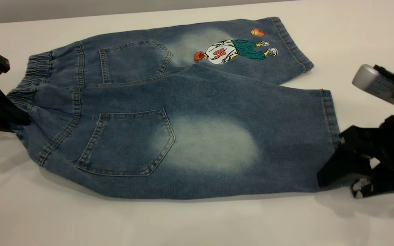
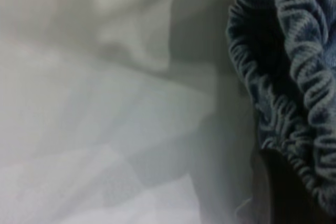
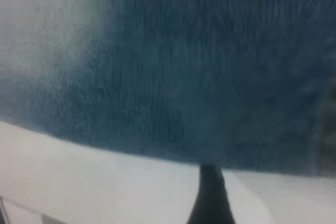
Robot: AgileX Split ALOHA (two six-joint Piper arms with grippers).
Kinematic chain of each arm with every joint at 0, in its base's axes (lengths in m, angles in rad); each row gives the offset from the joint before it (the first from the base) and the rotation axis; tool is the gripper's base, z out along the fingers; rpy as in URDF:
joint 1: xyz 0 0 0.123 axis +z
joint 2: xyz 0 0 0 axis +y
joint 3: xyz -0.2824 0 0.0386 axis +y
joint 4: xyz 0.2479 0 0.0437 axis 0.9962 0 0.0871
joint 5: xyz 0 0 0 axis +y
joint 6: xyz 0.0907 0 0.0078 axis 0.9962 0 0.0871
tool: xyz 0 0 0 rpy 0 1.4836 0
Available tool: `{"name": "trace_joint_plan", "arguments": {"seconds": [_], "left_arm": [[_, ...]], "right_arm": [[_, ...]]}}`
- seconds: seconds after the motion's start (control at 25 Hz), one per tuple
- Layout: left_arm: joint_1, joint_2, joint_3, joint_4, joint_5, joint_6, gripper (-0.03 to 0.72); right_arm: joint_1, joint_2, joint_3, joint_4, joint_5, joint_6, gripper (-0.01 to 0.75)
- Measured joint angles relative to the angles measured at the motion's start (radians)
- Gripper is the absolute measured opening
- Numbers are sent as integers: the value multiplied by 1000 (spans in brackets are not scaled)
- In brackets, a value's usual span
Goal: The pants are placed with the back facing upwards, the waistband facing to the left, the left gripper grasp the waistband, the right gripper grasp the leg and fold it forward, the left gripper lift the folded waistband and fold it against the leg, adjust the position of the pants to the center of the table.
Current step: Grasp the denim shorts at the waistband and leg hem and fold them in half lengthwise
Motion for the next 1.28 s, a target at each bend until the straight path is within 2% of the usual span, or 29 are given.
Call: {"name": "trace_joint_plan", "arguments": {"seconds": [0.32,0.72,0.88,1.08,1.28], "left_arm": [[0,0,0,0,0,0,122],[0,0,0,0,0,0,122],[0,0,0,0,0,0,122],[0,0,0,0,1,0,122],[0,0,0,0,3,0,122]], "right_arm": [[0,0,-43,3,19,6,449],[0,0,-63,1,29,17,350],[0,1,-83,0,-11,26,347],[0,1,-128,2,57,27,347],[0,1,-130,1,45,34,347]]}}
